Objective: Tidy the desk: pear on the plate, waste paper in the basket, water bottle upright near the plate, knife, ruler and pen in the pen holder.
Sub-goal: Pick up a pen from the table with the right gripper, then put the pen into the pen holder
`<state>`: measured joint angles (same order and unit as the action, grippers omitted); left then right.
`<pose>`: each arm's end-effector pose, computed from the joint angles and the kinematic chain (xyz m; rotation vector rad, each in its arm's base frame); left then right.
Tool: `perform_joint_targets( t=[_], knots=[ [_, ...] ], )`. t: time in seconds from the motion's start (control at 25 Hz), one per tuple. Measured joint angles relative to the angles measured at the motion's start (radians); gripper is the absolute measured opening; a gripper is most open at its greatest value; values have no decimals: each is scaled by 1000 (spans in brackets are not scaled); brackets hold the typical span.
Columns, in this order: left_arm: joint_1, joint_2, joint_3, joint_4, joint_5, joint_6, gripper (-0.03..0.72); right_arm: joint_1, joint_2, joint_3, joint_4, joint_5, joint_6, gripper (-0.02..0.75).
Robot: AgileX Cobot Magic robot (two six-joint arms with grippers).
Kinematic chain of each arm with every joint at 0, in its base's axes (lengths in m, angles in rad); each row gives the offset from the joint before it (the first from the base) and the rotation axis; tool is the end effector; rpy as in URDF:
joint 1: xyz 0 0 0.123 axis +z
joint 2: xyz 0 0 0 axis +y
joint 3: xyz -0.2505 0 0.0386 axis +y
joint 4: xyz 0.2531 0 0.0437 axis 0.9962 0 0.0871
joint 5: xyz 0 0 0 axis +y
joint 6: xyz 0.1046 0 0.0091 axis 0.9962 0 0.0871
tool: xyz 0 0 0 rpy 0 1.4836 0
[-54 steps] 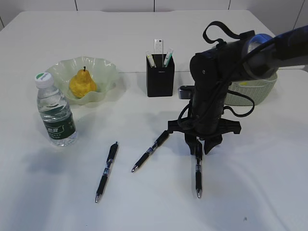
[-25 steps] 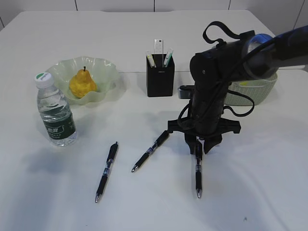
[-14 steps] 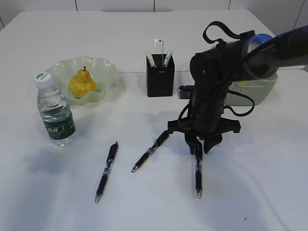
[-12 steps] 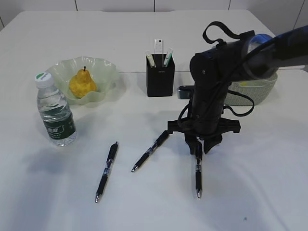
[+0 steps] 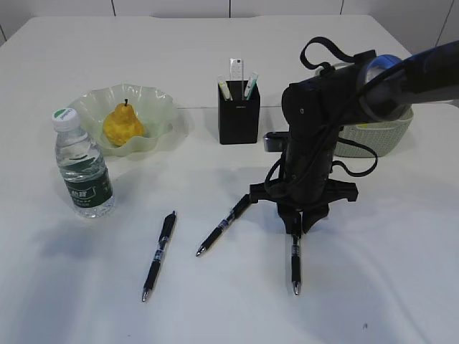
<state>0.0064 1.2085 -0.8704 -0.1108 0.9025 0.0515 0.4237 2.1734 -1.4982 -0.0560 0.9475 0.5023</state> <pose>0.2433 -0.0076 0.2327 -0.0070 2.7194 -0.1214 0.3688 0.1611 0.0786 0.0721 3.0884 -0.0393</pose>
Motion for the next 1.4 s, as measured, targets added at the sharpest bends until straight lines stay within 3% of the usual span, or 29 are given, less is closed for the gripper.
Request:
perform_joint_targets(
  t=[0.24, 0.76, 1.04, 1.2, 1.4],
  knots=[
    [0, 0, 0, 0, 0, 0, 465, 0, 0, 0, 2, 0, 0, 108],
    [0, 0, 0, 0, 4, 0, 465, 0, -114, -8, -87, -25, -2, 96],
    [0, 0, 0, 0, 5, 0, 465, 0, -162, -177, -153, -61, -11, 96],
    [0, 0, 0, 0, 5, 0, 465, 0, -166, -284, -180, -162, -11, 95],
    [0, 0, 0, 0, 7, 0, 465, 0, -164, -311, -253, -453, -11, 95]
  ],
)
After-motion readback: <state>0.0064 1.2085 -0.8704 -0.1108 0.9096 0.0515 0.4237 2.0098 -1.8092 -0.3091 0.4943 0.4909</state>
